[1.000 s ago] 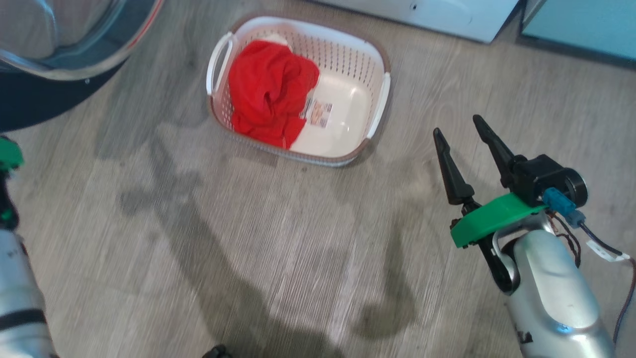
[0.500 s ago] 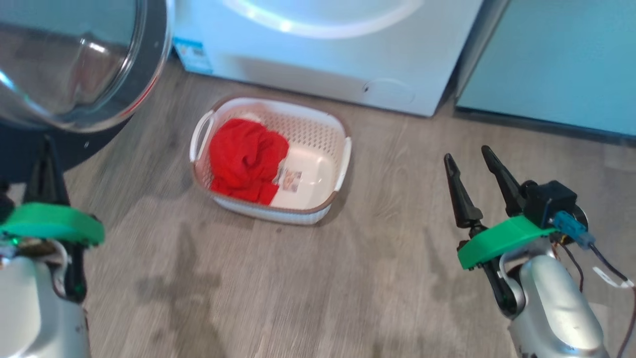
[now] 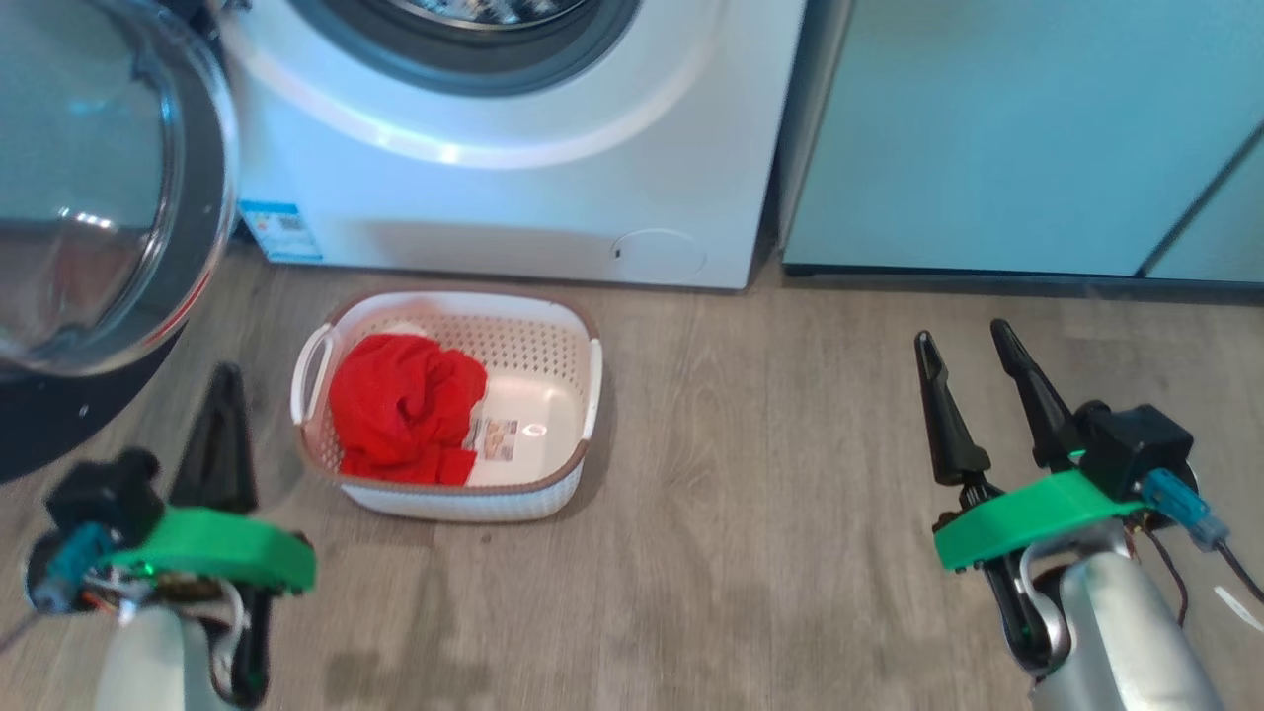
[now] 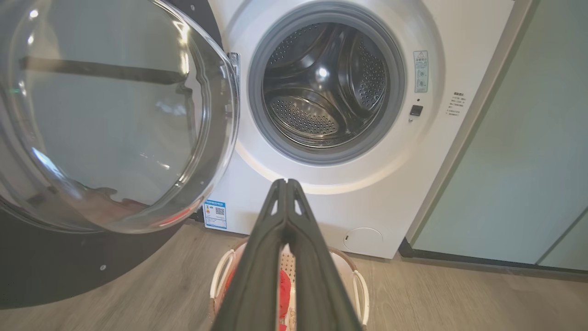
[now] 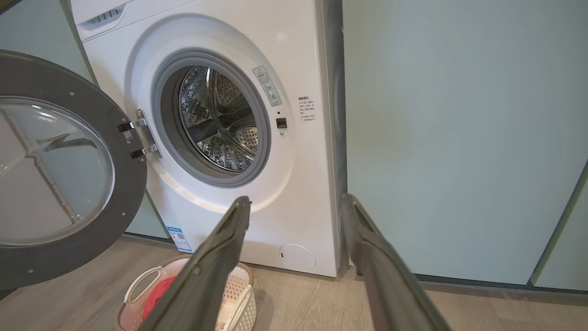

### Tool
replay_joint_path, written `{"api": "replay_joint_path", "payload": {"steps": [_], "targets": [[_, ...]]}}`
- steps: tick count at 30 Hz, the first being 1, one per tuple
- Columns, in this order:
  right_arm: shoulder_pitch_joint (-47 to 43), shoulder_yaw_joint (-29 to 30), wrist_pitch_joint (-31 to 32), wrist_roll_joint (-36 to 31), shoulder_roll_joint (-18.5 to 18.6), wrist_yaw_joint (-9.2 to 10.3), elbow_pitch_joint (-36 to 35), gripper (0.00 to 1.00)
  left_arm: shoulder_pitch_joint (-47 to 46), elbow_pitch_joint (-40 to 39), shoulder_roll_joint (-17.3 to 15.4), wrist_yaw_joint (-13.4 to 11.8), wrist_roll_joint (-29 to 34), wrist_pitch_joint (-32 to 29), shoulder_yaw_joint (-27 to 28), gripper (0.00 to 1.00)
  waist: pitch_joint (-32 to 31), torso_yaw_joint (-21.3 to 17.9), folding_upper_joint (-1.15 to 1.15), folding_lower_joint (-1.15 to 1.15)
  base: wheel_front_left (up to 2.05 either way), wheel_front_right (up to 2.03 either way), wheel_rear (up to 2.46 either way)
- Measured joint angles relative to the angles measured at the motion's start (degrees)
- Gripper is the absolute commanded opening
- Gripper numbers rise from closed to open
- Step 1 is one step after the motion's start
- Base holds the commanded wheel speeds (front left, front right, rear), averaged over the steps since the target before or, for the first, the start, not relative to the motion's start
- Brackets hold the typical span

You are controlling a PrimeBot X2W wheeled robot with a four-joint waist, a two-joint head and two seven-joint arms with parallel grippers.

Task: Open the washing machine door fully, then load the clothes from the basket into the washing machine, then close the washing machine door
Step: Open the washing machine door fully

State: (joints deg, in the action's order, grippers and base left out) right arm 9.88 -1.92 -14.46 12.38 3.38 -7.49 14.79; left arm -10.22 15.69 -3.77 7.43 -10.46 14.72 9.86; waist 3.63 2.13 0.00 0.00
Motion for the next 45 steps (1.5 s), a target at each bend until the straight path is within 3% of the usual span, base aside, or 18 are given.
{"api": "replay_joint_path", "payload": {"steps": [6, 12, 16, 28, 29, 30, 31, 32, 45], "targets": [[-2.5, 0.1, 0.0, 0.3, -0.1, 0.0, -0.9, 1.0, 6.3, -3.8, 1.2, -0.1, -0.1, 0.0, -0.7, 0.0, -2.2, -2.8, 0.0, 0.0, 0.0, 0.0, 0.0], [-3.5, 0.1, 0.0, 0.3, -0.2, 0.0, -1.6, 1.0, 10.0, -9.1, 1.4, -2.7, -1.0, 0.0, -3.5, 0.0, -2.8, -4.7, 0.0, 0.0, 0.0, 0.0, 0.0], [-3.5, 0.2, 0.0, 0.3, -0.2, 0.0, -1.6, 1.0, 11.4, -11.4, 1.4, -4.7, -1.7, 0.0, -4.9, 0.0, -2.7, -4.9, 0.0, 0.0, 0.0, 0.0, 0.0], [-3.6, -0.1, 0.0, 0.3, -0.2, 0.0, -0.4, 1.0, 12.6, -12.5, 1.4, -5.6, -2.2, 0.0, -6.8, 0.0, -2.8, -4.7, 0.0, 0.0, 0.0, 0.0, 0.0], [-3.6, -0.2, 0.0, 0.3, -0.2, 0.0, -0.2, 1.0, 12.6, -12.4, 1.4, -5.6, -2.3, 0.0, -6.8, 0.16, -2.8, -4.6, 0.0, 0.0, 0.0, 0.0, 0.0], [-3.6, -0.2, 0.0, 0.3, -0.2, 0.0, -0.1, 1.0, 12.6, -12.3, 1.4, -5.6, -2.3, 0.0, -7.0, 0.45, -2.9, -4.6, 0.0, 0.0, 0.0, 0.0, 0.0], [-3.6, -0.2, 0.0, 0.3, -0.2, 0.0, 0.0, 1.0, 12.6, -12.1, 1.4, -5.6, -2.3, 0.0, -7.2, 0.96, -2.9, -4.5, 0.0, 0.0, 0.0, 0.0, 0.0], [-3.6, -0.2, 0.0, 0.3, -0.2, 0.0, 0.1, 1.0, 12.6, -11.9, 1.4, -5.6, -2.2, 0.0, -7.4, 1.0, -3.0, -4.5, 0.0, 0.0, 0.0, 0.0, 0.0], [-3.6, -0.4, 0.0, 0.3, -0.2, 0.0, 0.4, 1.0, 12.6, -10.6, 1.4, -5.1, -1.6, 0.0, -9.0, 1.0, -3.1, -4.0, 0.0, 0.0, 0.0, 0.0, 0.0]]}}
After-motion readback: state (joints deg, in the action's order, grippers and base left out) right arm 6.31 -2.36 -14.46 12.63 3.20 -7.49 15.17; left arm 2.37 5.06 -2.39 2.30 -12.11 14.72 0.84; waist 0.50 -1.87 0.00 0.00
